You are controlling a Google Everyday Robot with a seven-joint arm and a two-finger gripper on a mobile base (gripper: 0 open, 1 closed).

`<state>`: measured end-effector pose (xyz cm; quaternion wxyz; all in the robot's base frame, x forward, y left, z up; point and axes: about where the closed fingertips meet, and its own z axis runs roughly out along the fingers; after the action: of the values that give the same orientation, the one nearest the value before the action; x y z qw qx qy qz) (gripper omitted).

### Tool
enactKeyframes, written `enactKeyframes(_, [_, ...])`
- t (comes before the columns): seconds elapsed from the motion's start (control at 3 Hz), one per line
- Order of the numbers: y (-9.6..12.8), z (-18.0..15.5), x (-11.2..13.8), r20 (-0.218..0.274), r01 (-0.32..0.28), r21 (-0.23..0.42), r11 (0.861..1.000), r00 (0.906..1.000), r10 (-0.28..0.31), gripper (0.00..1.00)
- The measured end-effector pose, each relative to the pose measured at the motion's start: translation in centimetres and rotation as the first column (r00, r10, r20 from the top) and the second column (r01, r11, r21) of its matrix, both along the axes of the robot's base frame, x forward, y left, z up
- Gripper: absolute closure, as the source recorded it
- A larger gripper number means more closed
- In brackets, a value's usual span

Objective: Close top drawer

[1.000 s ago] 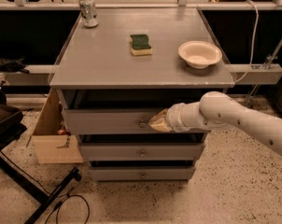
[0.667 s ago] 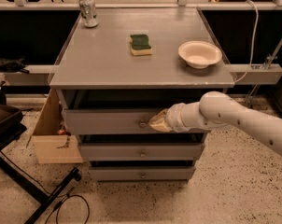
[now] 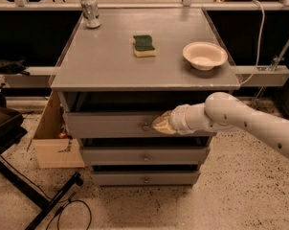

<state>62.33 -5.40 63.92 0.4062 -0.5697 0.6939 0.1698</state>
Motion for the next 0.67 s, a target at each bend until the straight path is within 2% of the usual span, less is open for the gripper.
enactKeyframes(0.33, [-1.4,2.0,-2.2,0.020,-0.012,-0.012,1.000,0.9997,0.012,1.00])
enactKeyframes(0.67, [-5.2,5.8,-5.3,0.007,-0.027,-0.071,0.997,0.9996,0.028,1.00])
